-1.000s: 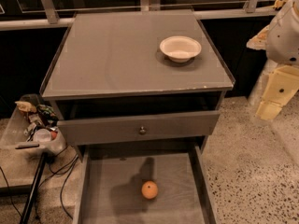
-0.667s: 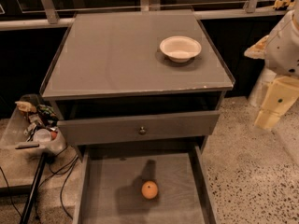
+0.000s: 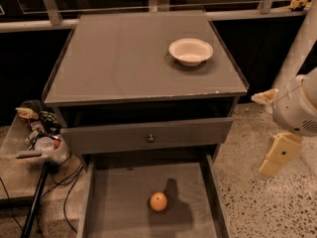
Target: Pick orange from middle drawer and place on counter
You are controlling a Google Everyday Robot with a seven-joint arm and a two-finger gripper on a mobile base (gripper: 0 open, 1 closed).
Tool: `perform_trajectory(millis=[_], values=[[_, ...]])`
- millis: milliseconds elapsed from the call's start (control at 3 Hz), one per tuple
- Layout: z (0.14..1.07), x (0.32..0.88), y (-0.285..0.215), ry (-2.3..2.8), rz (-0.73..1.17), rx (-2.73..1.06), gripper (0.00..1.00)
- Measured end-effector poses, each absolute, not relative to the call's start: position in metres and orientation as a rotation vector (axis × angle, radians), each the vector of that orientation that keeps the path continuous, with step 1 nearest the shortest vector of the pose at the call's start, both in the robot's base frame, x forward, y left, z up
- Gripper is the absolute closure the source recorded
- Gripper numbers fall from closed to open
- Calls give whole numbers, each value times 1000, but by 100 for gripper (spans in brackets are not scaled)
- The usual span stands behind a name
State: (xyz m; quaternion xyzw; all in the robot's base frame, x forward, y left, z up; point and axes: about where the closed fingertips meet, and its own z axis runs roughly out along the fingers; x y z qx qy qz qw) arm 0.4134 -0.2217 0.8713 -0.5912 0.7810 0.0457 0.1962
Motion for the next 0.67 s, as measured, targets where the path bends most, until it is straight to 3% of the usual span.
perform_trajectory(millis=[667], values=[[779, 413, -219, 2148, 135, -1576, 0]])
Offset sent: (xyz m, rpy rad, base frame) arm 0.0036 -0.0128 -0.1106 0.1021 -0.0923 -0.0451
